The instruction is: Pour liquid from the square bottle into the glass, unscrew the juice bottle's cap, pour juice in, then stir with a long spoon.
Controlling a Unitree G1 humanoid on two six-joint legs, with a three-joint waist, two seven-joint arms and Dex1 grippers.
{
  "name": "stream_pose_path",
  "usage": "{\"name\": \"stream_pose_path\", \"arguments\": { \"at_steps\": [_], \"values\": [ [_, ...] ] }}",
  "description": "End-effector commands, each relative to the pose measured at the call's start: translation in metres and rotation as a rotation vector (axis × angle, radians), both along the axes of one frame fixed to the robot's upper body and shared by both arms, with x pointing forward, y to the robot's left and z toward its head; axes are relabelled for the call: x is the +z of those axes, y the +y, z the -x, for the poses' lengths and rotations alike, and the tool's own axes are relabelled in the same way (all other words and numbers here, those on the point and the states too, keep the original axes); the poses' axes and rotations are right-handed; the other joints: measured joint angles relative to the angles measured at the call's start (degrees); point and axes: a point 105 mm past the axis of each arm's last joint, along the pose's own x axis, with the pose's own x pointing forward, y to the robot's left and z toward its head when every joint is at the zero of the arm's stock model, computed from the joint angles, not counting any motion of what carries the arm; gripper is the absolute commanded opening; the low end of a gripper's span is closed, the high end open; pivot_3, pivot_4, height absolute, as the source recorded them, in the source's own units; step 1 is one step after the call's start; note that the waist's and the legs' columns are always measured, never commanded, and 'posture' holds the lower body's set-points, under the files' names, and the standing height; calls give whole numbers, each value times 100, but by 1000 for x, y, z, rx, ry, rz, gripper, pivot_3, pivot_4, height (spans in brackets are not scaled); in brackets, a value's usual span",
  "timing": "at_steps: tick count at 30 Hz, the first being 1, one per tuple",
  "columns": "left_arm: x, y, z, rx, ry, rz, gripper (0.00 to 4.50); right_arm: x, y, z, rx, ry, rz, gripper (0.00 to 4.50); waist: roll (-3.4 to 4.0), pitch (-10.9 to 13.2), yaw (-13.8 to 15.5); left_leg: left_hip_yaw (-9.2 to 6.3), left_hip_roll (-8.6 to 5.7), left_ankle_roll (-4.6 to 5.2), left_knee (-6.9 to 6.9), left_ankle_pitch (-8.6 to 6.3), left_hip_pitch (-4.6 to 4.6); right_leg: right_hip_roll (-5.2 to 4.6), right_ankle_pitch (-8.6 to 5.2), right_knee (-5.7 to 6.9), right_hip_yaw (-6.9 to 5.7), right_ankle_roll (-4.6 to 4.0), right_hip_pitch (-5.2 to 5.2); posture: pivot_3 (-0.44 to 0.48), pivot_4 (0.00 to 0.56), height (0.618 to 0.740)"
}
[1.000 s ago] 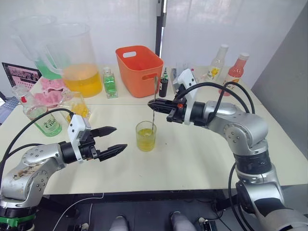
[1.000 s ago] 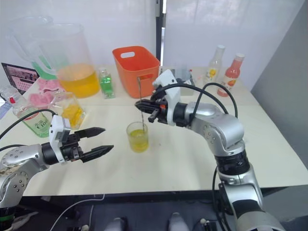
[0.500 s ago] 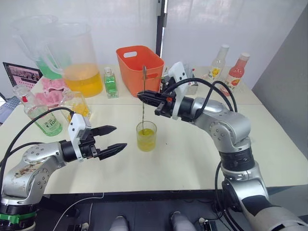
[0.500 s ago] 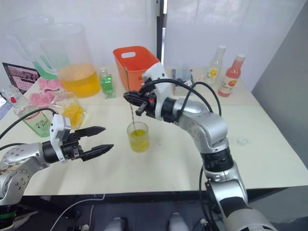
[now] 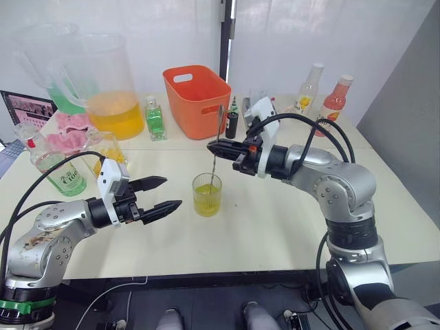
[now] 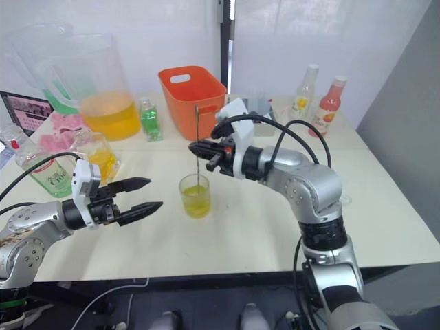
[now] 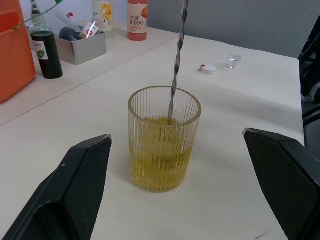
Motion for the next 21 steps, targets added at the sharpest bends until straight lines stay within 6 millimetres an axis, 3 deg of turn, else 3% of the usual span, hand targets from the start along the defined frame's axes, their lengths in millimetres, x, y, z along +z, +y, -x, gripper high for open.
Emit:
{"name": "stream_pose_path", "arguments": {
  "at_steps": [1, 10, 21],
  "values": [
    [7, 0, 3, -10, -39, -5, 4465, 33, 0, 16, 45, -114, -80, 0, 0, 0, 14, 0, 0, 0, 0, 0, 0, 0, 0, 1, 0, 0, 1, 0, 150, 731],
    [4, -3, 1, -25, -41, -13, 4465, 45, -6, 30, 91, -90, -112, 0, 0, 0, 21, 0, 0, 0, 1, 0, -1, -1, -1, -1, 0, -1, 3, 0, 150, 731],
    [8, -4, -3, -24, -63, -2, 4465, 48, -23, 24, 9, -99, -59, 0, 0, 0, 29, 0, -1, 0, 1, 0, -2, -2, -2, -2, 1, -2, 3, 0, 150, 731]
  ]
}}
